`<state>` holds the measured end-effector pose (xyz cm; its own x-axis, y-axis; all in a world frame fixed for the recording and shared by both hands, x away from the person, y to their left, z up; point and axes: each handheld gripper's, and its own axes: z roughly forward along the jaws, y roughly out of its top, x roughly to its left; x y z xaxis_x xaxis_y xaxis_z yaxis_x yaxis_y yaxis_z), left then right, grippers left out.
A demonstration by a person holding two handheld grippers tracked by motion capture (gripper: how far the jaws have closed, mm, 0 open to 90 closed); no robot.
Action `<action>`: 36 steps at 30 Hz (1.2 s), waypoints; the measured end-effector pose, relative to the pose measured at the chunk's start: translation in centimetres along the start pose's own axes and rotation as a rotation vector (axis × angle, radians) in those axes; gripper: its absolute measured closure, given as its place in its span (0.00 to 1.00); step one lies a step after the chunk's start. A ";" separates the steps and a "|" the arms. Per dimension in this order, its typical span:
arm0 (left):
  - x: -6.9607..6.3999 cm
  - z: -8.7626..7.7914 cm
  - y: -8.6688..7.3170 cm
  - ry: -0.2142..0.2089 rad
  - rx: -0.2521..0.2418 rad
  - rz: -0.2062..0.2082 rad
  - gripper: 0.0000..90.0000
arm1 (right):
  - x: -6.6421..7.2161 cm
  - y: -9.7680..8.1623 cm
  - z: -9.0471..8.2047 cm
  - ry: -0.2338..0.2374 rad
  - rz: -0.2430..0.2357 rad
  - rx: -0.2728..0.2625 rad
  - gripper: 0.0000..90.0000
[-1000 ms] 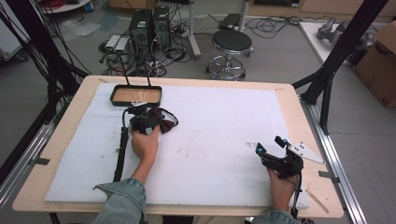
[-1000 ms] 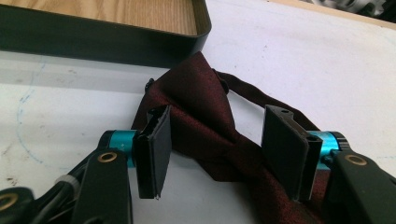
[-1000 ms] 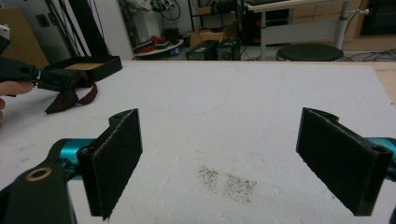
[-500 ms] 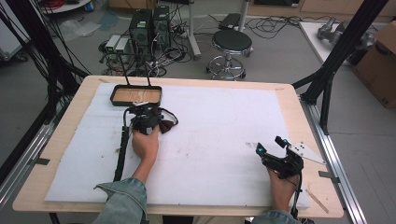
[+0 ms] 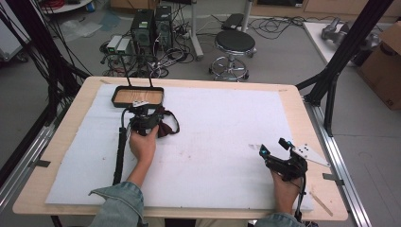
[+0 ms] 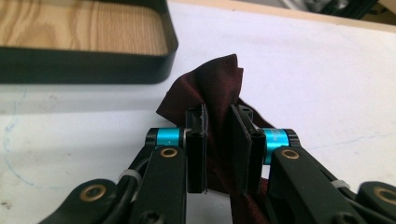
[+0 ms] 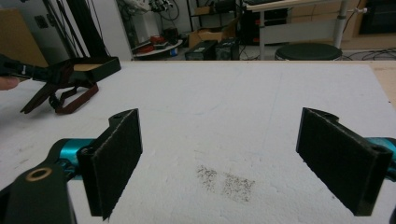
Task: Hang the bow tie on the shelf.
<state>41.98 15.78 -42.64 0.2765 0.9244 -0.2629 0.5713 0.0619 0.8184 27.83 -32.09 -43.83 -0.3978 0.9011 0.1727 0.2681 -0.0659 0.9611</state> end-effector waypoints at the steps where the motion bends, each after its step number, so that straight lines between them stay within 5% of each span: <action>1: 0.1 -0.2 0.2 -0.018 -0.008 0.005 0.85 | 0.0 0.0 0.0 -0.001 0.000 0.001 0.15; 11: 0.4 -2.1 2.7 -0.138 -0.087 0.114 0.85 | 0.0 0.0 0.0 -0.001 0.001 0.000 0.15; 26: -0.2 -3.9 6.7 -0.201 -0.124 0.321 0.85 | -0.1 0.0 0.0 -0.002 0.004 -0.003 0.15; 36: -0.3 -4.5 10.0 -0.215 -0.163 0.351 0.86 | -0.2 0.0 0.0 -0.001 0.004 -0.004 0.15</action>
<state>44.10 17.84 -32.07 0.5963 0.8017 -0.0413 0.2895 -0.1668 0.9425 27.95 -32.27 -43.88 -0.3960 0.9011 0.1764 0.2665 -0.0711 0.9612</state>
